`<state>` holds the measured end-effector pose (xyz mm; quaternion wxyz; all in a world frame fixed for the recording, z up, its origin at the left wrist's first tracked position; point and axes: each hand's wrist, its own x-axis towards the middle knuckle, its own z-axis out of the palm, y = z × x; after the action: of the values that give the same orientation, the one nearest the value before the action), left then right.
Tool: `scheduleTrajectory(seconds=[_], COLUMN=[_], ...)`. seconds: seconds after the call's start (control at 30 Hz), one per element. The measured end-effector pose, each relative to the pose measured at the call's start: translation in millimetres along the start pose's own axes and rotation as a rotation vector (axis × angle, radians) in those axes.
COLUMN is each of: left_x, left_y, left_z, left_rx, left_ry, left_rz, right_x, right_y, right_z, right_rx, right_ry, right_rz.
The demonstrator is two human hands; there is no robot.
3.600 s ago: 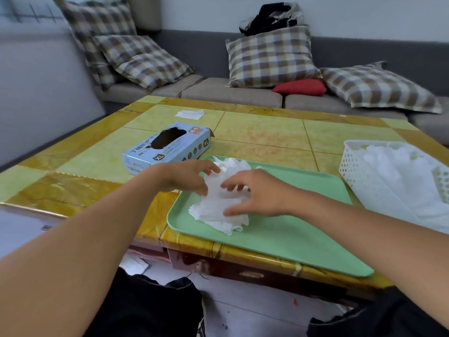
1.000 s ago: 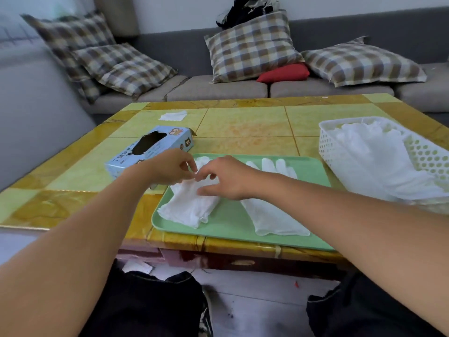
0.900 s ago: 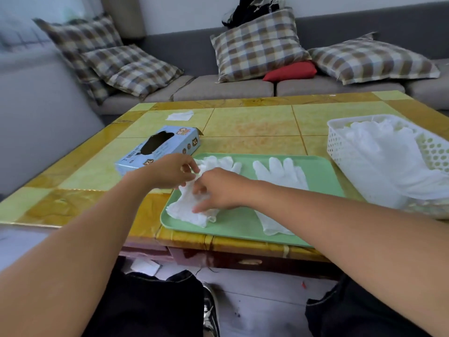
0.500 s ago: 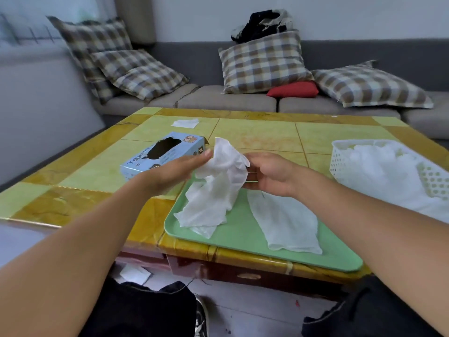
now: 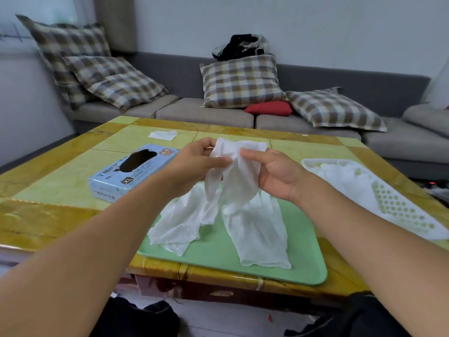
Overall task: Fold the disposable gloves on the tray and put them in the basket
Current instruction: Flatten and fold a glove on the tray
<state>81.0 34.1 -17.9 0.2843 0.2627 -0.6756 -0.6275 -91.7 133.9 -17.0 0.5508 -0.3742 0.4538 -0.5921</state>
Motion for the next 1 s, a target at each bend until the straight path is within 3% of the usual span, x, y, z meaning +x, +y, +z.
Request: scheduleTrajectory(seconds=[0.07,0.13,0.27,0.4,0.57,0.63,0.7,0.83,0.9,1.0], left_x=[-4.3,-3.9,12.6,29.8,37.1,32.8,27.8,23.0,18.4,12.4], left_y=[13.2,19.6,16.7,-4.1,31.3,42.8,33.4,-22.2,-44.5,-56.0], left_z=[10.7,22.0,43.6,54.1,53.4,48.8,46.3,42.5,39.2,39.6], left_rx=[-0.053,-0.055,-0.066,0.134,0.052,0.117,0.24,0.576,0.743,0.793], left_ry=[-0.17,-0.221,-0.052,0.036,0.088,0.056,-0.002,-0.231,-0.423,-0.595], left_rz=[-0.066,-0.068,-0.127,-0.097,0.319,0.41,0.372,0.114,0.012,-0.046], right_x=[-8.3,-17.1,-28.2,-20.3,-18.8,-26.6,-30.3,-34.3,-39.7,-48.1], right_y=[-6.7,-11.4,-15.8,-5.6,-43.1,-50.4,-35.5,19.3,37.0,44.3], right_z=[-5.0,-7.5,-29.2,-44.5,-44.3,-44.3,-50.1,-76.5,-83.6,-83.1], right_rx=[-0.055,-0.089,-0.13,-0.306,-0.427,-0.514,-0.706,-1.133,-1.232,-1.265], right_ry=[0.065,0.08,0.124,0.314,0.424,0.403,0.363,0.164,0.044,-0.047], right_rz=[-0.047,-0.05,-0.004,0.053,-0.502,-0.601,-0.55,-0.228,-0.104,-0.033])
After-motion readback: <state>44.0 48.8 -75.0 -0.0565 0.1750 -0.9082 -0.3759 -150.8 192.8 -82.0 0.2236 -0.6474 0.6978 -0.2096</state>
